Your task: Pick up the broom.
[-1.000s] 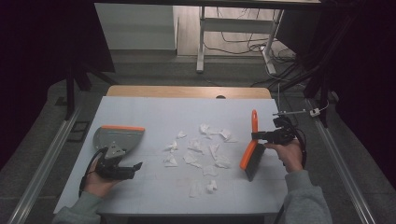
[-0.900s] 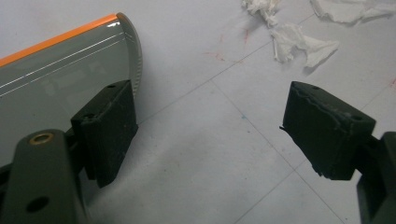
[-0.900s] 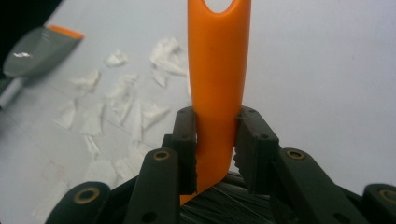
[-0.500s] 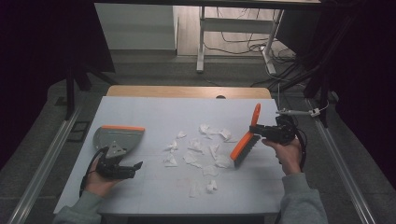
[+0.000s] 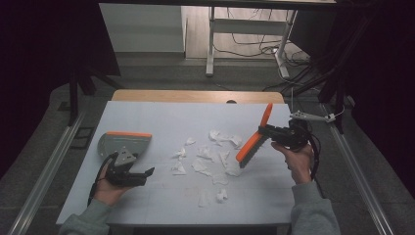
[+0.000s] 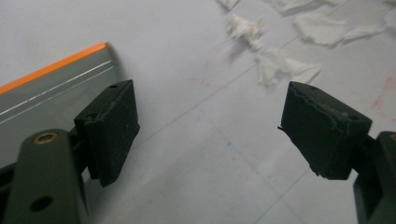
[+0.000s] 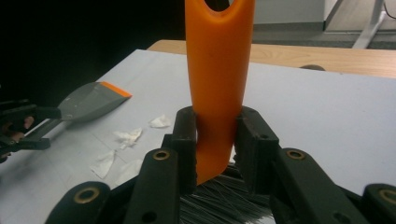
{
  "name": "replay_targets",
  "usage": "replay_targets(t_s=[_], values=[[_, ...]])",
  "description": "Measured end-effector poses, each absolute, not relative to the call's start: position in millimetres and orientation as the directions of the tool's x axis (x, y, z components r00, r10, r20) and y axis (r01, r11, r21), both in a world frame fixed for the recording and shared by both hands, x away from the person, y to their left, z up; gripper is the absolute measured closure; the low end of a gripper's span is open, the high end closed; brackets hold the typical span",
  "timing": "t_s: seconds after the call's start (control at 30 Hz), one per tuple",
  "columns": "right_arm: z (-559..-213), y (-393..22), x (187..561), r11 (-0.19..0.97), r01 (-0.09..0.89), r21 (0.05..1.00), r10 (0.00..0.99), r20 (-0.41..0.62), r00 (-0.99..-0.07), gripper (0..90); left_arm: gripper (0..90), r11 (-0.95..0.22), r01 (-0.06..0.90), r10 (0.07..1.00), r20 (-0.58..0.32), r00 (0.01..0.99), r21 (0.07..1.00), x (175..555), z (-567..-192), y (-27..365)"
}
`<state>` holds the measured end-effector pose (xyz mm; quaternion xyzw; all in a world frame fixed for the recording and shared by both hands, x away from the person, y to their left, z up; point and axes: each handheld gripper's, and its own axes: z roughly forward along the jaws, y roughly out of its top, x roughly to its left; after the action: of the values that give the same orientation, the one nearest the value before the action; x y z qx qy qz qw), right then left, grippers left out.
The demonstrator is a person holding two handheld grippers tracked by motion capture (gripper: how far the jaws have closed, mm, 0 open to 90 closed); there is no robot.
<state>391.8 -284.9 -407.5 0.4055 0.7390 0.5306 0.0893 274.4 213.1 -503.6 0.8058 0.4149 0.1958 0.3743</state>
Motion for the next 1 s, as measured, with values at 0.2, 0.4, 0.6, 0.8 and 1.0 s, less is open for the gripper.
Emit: replay_targets(t_s=[0.2, 0.4, 0.6, 0.8, 1.0], values=[[-413.0, -273.9, 390.8, 0.098, 0.497, 0.862, 0.667, 0.313, -0.676, 70.6, 20.3, -0.391, 0.473, 0.783, 0.015, 0.621, 0.79, 274.4, -495.0, 195.2], [-414.9, -260.5, 387.8, 0.093, 0.482, 0.871, 0.641, 0.317, -0.698, 70.5, 20.6, -0.39, 0.446, 0.753, 0.0, 0.658, 0.805, 278.4, -489.9, 175.3], [-417.5, -242.6, 384.2, 0.097, 0.473, 0.876, 0.615, 0.321, -0.72, 70.5, 21.3, -0.41, 0.425, 0.725, 0.006, 0.689, 0.807, 282.0, -488.9, 156.4], [-422.5, -225.8, 383.1, 0.092, 0.469, 0.878, 0.592, 0.331, -0.735, 70.5, 21.6, -0.43, 0.38, 0.69, 0.026, 0.724, 0.819, 283.8, -482.6, 134.5], [-426.9, -213.1, 381.2, 0.082, 0.465, 0.881, 0.574, 0.34, -0.745, 70.5, 21.4, -0.439, 0.348, 0.658, 0.032, 0.752, 0.829, 288.3, -478.7, 112.4]])
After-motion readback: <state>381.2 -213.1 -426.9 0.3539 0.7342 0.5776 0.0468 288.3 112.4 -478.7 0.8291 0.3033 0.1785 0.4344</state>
